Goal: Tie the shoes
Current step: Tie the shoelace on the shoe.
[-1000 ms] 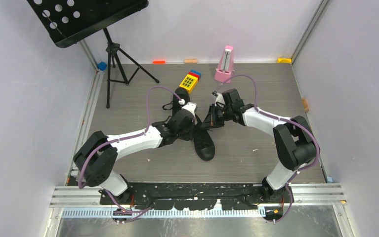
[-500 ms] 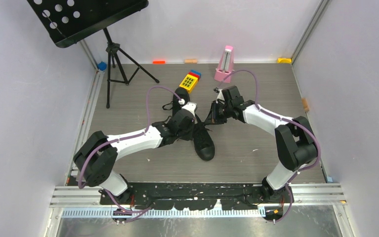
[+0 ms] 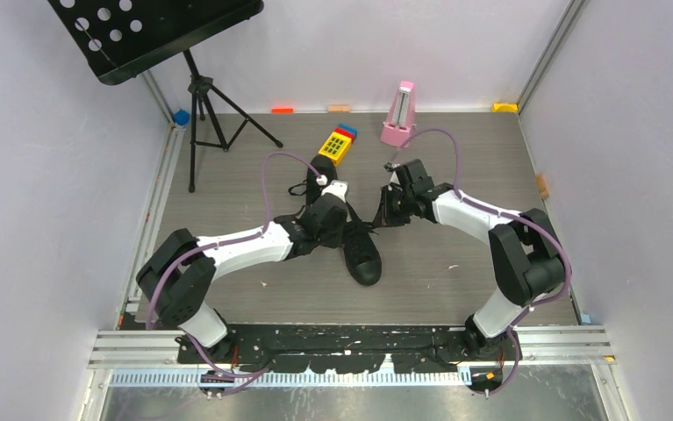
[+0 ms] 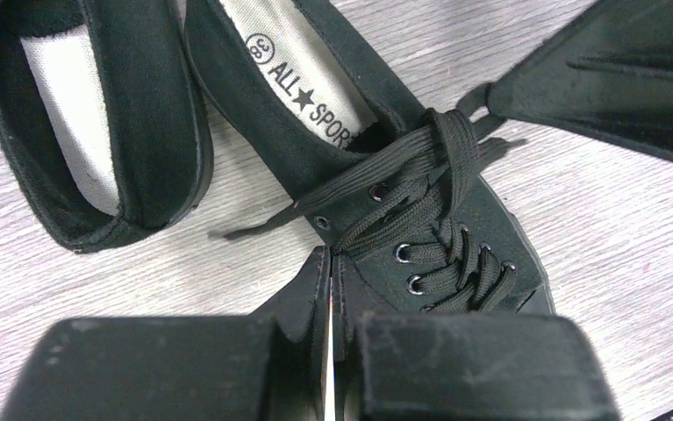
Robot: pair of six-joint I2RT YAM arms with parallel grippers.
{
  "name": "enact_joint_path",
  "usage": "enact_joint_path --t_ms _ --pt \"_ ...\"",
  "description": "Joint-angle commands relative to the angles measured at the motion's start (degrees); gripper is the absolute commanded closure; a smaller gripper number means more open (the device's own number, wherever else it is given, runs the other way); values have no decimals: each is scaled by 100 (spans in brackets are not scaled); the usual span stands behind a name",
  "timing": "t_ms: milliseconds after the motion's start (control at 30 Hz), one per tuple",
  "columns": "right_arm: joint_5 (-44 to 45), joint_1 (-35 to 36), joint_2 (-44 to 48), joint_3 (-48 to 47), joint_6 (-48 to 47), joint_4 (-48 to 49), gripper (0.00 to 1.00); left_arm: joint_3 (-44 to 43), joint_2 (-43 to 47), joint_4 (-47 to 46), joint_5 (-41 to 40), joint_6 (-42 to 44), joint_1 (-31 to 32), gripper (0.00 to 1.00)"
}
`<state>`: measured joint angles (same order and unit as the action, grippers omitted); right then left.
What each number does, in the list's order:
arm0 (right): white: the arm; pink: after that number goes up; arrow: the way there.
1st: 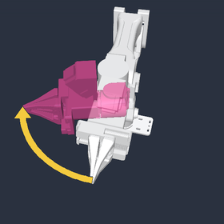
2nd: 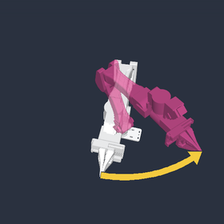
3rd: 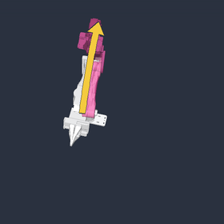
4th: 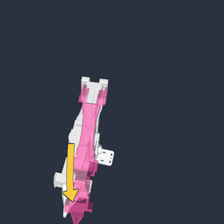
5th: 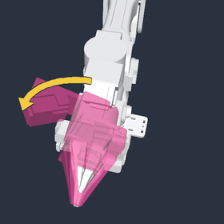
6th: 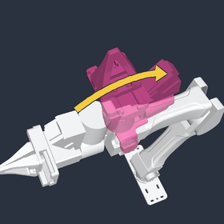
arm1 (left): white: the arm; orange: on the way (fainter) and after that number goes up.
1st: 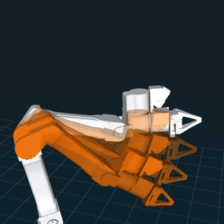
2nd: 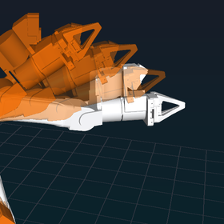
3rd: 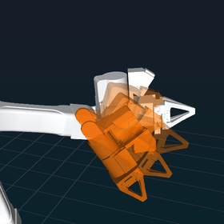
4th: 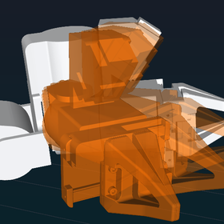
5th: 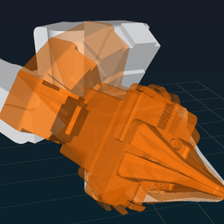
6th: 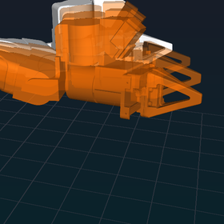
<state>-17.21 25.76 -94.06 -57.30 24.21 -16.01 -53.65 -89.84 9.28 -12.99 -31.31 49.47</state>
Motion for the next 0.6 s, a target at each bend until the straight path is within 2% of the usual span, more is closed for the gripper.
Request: enact_joint_path --t_ms 0,333,567 --pt "566 8 326 321 -42 238 100 -76 -89 -148 -189 -136 -25 100" --pt "1110 87 501 791 3 470 100 18 -378 -67 -515 -218 -26 100" --pt "1189 510 540 1347 259 1043 100 -60 -711 -114 -599 -183 -25 100"
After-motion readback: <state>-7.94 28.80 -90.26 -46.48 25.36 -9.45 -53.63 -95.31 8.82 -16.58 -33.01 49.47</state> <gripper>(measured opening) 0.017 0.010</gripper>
